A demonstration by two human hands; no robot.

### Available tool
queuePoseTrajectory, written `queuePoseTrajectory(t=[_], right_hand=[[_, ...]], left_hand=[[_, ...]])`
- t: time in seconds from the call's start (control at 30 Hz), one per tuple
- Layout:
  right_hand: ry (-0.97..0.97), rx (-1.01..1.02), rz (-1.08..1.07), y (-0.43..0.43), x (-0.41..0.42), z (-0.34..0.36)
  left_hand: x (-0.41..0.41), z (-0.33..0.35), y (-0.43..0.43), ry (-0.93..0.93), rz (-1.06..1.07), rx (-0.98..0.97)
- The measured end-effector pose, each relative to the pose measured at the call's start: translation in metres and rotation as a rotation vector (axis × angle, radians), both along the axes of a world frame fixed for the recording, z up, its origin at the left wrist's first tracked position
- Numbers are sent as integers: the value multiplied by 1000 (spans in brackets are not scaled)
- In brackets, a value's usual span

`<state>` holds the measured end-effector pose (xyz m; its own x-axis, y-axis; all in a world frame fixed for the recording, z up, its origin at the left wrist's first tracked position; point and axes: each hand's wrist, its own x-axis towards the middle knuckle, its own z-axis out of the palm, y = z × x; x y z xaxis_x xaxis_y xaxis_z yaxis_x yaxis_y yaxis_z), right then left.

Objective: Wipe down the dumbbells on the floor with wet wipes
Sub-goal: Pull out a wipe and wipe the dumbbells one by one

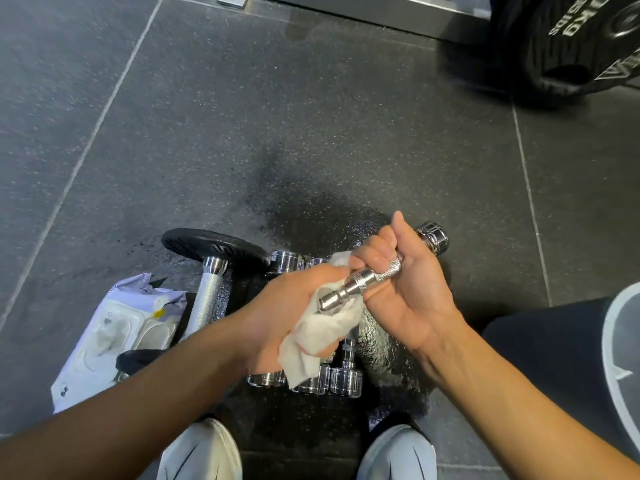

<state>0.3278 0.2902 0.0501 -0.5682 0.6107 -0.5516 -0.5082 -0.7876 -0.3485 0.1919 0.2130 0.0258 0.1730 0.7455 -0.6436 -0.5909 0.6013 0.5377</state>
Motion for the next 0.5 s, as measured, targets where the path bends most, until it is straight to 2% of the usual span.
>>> queuePoseTrajectory(t=[0.03, 0.07, 0.1, 0.17, 0.2, 0.23, 0.27, 0.3, 0.37, 0.47, 0.5], right_hand=[[21, 29, 18, -1, 0, 0], [37, 61, 37, -1, 0, 0], [46, 94, 55, 0, -1, 1], [27, 169, 79, 1, -1, 4], [0, 207, 79, 1, -2, 6], [-30, 231, 66, 0, -4, 9], [-62, 237, 38, -2, -7, 11], [-87, 218, -5, -3, -10, 13], [-99, 122, -109, -5, -17, 17], [-50, -29, -223, -2, -19, 22], [-36, -43, -227, -1, -19, 23]], left_hand=[[1, -5, 2, -311, -23, -60], [2, -6, 3, -533, -59, -114], [2, -4, 0, -649, -107, -130], [2, 4, -6, -650, -117, -122], [3, 7, -9, -532, -55, -152], [8, 14, -11, -275, 39, -181], [13, 15, -14, 65, 157, -162], [18, 18, -15, 382, 243, -63], [21, 21, -18, 894, 246, 259], [4, 13, -27, 1296, 18, 790], [0, 9, -27, 1353, -34, 950]])
